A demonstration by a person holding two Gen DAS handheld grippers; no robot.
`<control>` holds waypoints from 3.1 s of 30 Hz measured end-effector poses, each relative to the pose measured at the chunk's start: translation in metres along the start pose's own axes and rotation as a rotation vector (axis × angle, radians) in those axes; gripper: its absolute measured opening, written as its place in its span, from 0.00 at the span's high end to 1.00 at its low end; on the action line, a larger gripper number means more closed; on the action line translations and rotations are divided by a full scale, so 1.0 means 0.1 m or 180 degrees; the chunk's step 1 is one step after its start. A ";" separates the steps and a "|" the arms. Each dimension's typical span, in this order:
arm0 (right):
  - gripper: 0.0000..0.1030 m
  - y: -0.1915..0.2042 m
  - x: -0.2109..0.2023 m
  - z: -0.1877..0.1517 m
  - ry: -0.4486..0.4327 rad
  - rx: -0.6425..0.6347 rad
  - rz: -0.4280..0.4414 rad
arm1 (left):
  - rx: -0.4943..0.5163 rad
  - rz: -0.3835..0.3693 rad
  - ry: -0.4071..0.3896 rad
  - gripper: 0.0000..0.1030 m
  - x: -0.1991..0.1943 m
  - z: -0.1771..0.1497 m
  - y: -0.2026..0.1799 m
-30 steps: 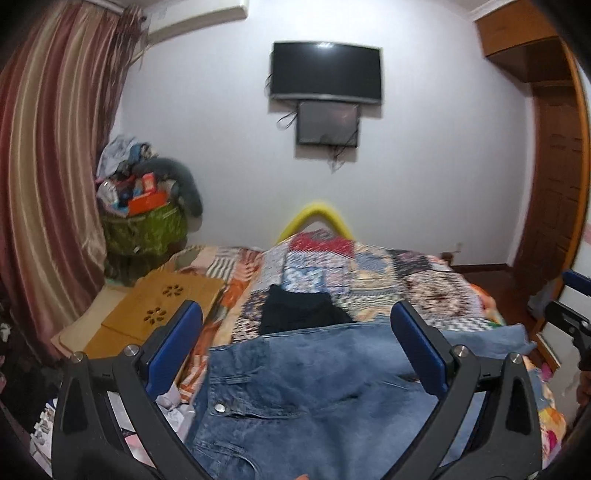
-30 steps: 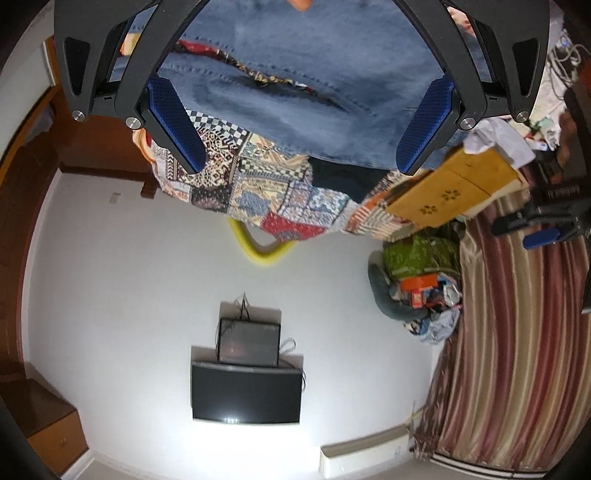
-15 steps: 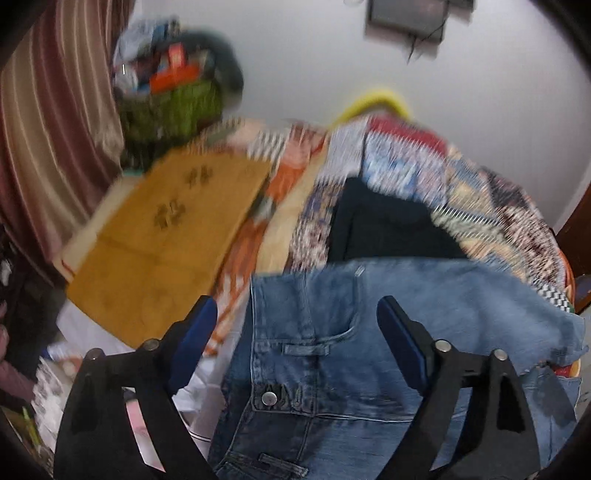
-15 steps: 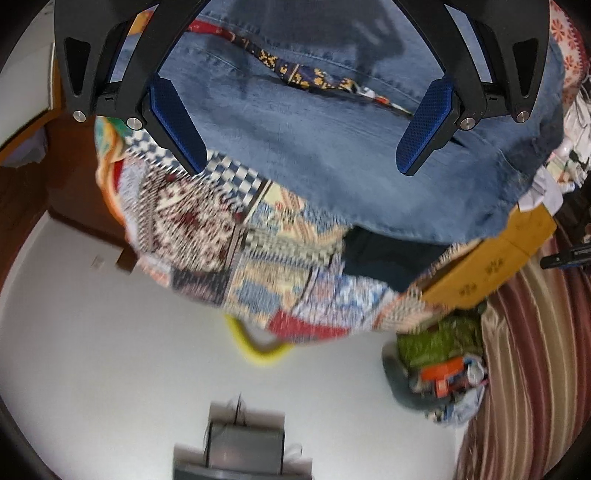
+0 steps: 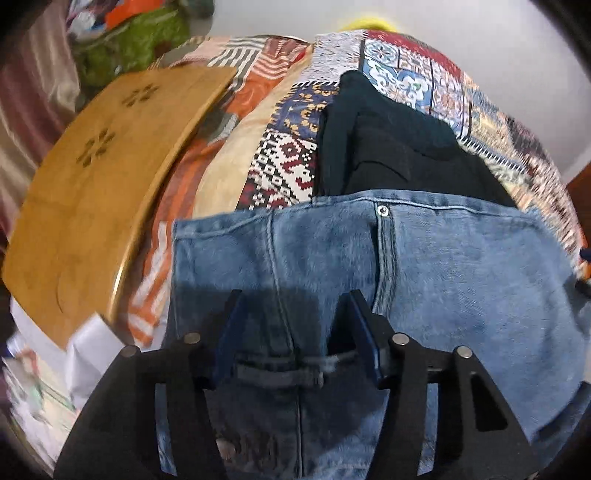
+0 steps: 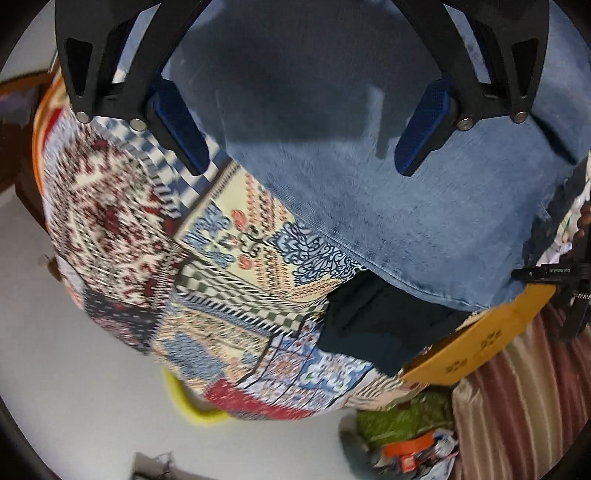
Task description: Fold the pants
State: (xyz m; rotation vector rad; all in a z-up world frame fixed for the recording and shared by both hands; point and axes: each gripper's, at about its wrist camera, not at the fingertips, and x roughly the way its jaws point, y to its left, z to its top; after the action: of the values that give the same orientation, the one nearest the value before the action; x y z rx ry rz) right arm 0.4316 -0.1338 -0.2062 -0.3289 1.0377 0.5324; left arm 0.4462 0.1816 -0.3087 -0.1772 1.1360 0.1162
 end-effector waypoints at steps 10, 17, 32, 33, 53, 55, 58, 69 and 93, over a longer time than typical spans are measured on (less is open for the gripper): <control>0.65 0.06 0.27 0.06 0.0016 0.0099 0.0153 | -0.0134 0.0012 -0.0011 0.56 0.13 0.11 0.06; 0.91 0.05 0.01 -0.01 -0.0162 0.0205 0.0180 | -0.0142 0.0108 -0.0059 0.77 0.04 0.10 -0.03; 0.56 -0.02 -0.76 -0.49 -0.0245 0.0309 -0.0349 | 0.0155 0.0244 -0.0051 0.40 -0.53 -0.23 -0.16; 0.56 -0.14 -0.87 -0.60 -0.0251 0.0454 -0.0376 | 0.0220 0.0248 -0.0093 0.35 -0.61 -0.29 -0.17; 0.55 -1.20 -1.46 -3.74 0.0185 0.2847 -0.0933 | 0.0235 0.0243 0.0559 0.19 -0.64 -1.60 -0.06; 0.55 -1.17 -1.40 -3.82 0.0228 0.2864 -0.0892 | 0.0231 0.0279 0.0540 0.16 -0.62 -1.69 -0.07; 0.55 -1.17 -1.33 -3.89 0.0229 0.2978 -0.0865 | 0.0224 0.0410 0.0489 0.07 -0.61 -1.70 -0.08; 0.92 -1.05 -1.61 -3.76 -0.0270 0.2884 -0.1374 | 0.0202 0.0497 0.0518 0.04 -0.57 -1.71 -0.11; 0.81 -1.26 -1.99 -3.66 0.0264 0.2350 -0.2083 | 0.0158 0.0558 0.0425 0.03 -0.77 -1.66 0.11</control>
State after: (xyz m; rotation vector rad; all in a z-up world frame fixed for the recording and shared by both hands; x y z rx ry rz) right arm 0.1578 -0.4721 -0.2048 -0.0167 1.0622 -0.4590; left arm 0.2638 0.1586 -0.3074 -0.0414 1.2856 0.2343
